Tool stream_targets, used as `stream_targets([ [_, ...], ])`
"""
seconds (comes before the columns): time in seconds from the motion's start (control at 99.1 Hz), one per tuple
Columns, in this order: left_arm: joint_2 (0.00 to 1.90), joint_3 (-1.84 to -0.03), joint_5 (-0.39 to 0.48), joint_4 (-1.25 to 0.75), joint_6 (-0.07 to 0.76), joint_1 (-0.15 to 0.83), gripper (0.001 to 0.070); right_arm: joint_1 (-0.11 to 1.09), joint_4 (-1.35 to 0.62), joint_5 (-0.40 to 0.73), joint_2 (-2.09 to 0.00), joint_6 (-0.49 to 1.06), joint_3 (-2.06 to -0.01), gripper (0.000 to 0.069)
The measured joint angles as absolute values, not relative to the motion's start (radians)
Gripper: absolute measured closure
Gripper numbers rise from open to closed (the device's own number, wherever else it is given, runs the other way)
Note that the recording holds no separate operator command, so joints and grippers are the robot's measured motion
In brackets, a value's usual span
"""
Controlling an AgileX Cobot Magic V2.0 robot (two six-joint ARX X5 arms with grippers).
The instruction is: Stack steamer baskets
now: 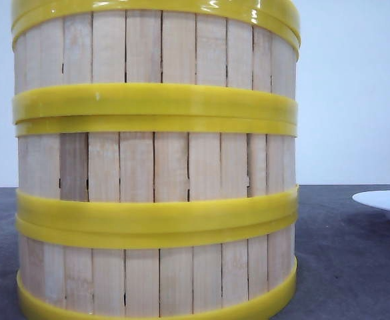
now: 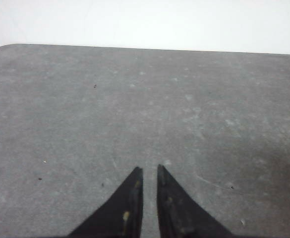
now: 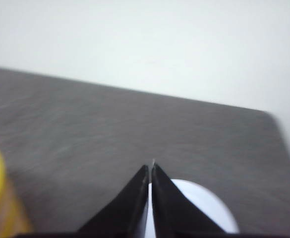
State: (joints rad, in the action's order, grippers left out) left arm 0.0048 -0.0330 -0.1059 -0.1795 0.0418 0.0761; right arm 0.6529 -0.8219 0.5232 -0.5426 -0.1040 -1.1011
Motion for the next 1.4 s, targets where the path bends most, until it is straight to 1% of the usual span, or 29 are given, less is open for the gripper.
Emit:
stream_targets([
  [0.101, 0.005, -0.033, -0.106, -0.179, 0.042, 0.076, 0.0685, 0.524, -0.753, 0.518, -0.541, -0.083, -1.086, 0.0686],
  [0.171, 0.005, -0.033, -0.106, -0.179, 0.042, 0.076, 0.0685, 0.435, -0.707, 0.487, -0.532, -0.076, -1.052, 0.0686],
  [0.323, 0.005, -0.033, -0.106, -0.179, 0.042, 0.076, 0.0685, 0.280, -0.583, 0.360, -0.493, -0.051, -0.920, 0.0686],
  [0.595, 0.005, -0.033, -0.106, -0.179, 0.042, 0.076, 0.0685, 0.099, -0.340, 0.124, -0.337, -0.040, -0.598, 0.0686],
  [0.757, 0.005, -0.033, -0.106, -0.179, 0.042, 0.076, 0.0685, 0.027, -0.257, 0.054, -0.235, -0.041, -0.398, 0.0686],
  [0.918, 0.005, -0.033, -0.106, -0.179, 0.042, 0.076, 0.0685, -0.023, -0.225, 0.044, -0.152, -0.057, -0.255, 0.0686],
  [1.11, 0.005, -0.033, -0.106, -0.179, 0.042, 0.076, 0.0685, -0.054, -0.193, 0.044, -0.091, -0.060, -0.157, 0.0686],
  [1.291, 0.005, -0.033, -0.106, -0.179, 0.042, 0.076, 0.0685, -0.055, -0.122, 0.044, -0.047, -0.061, -0.087, 0.0686],
  [1.402, 0.005, -0.033, -0.106, -0.179, 0.042, 0.076, 0.0685, -0.055, -0.111, 0.027, -0.034, -0.061, -0.050, 0.0686],
])
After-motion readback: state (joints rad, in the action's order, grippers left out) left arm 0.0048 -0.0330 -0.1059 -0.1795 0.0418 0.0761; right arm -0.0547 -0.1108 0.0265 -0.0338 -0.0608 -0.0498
